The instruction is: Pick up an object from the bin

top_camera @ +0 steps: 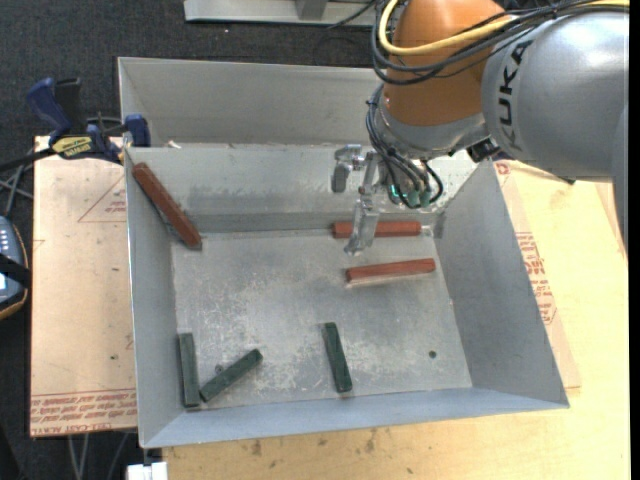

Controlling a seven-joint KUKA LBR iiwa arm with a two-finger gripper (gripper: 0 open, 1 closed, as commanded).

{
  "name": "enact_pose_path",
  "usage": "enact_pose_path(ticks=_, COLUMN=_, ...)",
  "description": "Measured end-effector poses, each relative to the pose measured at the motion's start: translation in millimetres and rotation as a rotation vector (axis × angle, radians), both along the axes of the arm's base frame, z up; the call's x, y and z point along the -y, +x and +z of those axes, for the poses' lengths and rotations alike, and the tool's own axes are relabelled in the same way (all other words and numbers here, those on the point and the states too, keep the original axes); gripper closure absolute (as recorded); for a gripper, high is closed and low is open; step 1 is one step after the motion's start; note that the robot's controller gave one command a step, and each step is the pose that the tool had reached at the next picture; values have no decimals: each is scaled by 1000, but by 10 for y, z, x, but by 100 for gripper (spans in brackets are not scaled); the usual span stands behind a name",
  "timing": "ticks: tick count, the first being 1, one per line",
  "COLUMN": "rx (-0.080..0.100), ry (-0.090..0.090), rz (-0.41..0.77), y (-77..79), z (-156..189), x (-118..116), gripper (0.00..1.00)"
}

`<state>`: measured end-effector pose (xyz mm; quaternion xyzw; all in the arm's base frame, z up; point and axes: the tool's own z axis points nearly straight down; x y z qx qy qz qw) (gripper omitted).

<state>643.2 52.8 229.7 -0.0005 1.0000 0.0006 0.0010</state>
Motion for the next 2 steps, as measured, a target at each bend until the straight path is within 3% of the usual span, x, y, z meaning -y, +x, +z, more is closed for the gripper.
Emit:
enact_pose_path(ticks=1, rx=7, ry=0, rz=48, y=-165, z=-422, x=177, gripper=0)
enact_pose_path(ticks=2, rx=-7, ry=0, rz=196, y=-391, z=-717, x=486, gripper=0)
